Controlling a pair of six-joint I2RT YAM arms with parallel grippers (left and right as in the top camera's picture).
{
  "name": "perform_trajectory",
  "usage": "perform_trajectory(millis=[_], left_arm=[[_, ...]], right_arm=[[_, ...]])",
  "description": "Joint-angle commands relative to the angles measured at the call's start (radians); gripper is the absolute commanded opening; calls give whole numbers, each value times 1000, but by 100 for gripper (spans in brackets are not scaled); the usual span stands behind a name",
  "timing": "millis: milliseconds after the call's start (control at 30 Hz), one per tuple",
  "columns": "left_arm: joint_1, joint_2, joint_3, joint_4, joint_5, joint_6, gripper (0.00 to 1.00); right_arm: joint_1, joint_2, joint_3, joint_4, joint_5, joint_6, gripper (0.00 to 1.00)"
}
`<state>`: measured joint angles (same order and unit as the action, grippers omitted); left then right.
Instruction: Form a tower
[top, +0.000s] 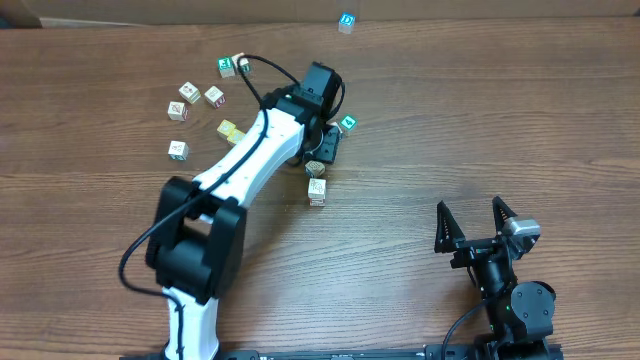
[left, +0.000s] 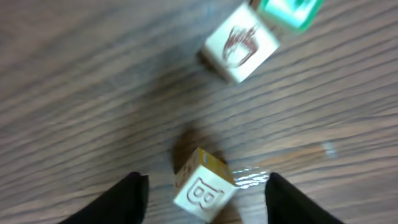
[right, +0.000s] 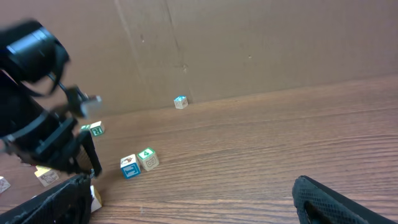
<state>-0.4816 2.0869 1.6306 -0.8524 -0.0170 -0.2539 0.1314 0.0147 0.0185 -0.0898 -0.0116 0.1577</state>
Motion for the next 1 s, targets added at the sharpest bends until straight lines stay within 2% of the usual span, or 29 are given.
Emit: perform_trajectory(millis=[0, 667, 800, 967], left_arm=[[4, 28, 13, -11, 18, 23, 54], [5, 104, 13, 1, 2, 23, 49], [13, 104, 17, 1, -77, 20, 43], [43, 104, 17, -13, -124, -53, 33]], right_arm=[[-3, -12, -10, 5, 0, 5, 100], [-3, -12, -10, 5, 0, 5, 100], [-3, -12, -10, 5, 0, 5, 100], [-3, -12, -10, 5, 0, 5, 100]])
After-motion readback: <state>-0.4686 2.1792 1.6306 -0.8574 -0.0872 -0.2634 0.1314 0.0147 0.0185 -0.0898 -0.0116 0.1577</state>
